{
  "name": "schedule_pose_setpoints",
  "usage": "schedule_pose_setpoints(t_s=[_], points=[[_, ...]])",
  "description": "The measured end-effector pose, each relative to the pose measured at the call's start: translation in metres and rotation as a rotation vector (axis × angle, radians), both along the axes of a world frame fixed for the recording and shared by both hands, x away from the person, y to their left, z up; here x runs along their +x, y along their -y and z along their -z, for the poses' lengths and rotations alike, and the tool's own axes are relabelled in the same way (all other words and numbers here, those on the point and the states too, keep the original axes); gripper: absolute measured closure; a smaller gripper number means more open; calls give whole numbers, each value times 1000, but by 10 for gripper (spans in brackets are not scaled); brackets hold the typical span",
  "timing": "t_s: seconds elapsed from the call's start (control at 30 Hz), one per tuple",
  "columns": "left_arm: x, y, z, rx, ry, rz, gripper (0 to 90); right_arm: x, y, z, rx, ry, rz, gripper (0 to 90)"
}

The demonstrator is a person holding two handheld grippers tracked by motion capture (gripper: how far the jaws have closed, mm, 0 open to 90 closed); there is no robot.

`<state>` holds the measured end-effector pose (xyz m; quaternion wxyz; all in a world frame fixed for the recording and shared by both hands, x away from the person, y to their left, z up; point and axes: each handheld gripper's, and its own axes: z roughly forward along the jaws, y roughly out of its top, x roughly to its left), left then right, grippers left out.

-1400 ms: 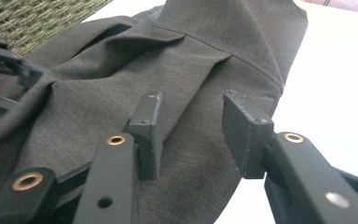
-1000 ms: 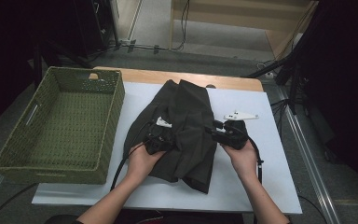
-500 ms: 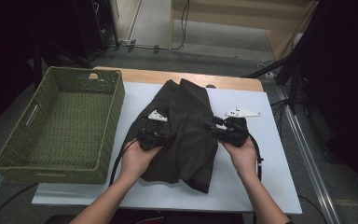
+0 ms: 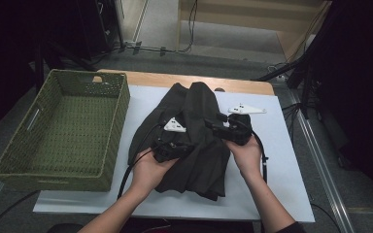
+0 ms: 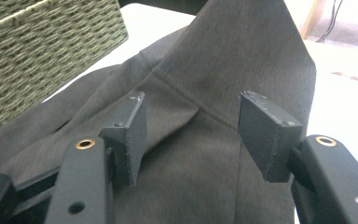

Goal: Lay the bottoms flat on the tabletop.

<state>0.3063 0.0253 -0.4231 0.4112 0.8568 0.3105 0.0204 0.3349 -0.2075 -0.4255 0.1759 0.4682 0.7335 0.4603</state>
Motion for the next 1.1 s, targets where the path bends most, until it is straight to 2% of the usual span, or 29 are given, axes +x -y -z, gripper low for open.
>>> schedule_pose_setpoints(t_s=[0.4, 0.53, 0.67, 0.77, 0.8, 0.87, 0.97, 1.03, 1.1], points=[[-8, 17, 9, 24, 11, 38, 888, 18, -24, 2, 11, -30, -11, 371], [-10, 21, 10, 25, 19, 41, 888, 22, -33, 2, 9, -31, 2, 323], [-13, 23, 9, 14, 27, 43, 889, 27, -40, 10, -19, -73, 34, 305], [-14, 24, 8, 15, 24, 50, 889, 30, -43, 17, -36, -100, 28, 365], [-14, 25, 8, 13, 23, 50, 889, 30, -44, 19, -49, -111, 20, 455], [-14, 25, 9, 20, 22, 56, 889, 32, -45, 22, -75, -121, 5, 568], [-13, 26, 10, 24, 18, 56, 889, 34, -43, 24, -65, -137, -18, 751], [-14, 25, 10, 26, 22, 55, 889, 35, -42, 25, -67, -141, -15, 805], [-14, 25, 9, 20, 21, 52, 888, 36, -38, 23, -48, -143, -9, 824]])
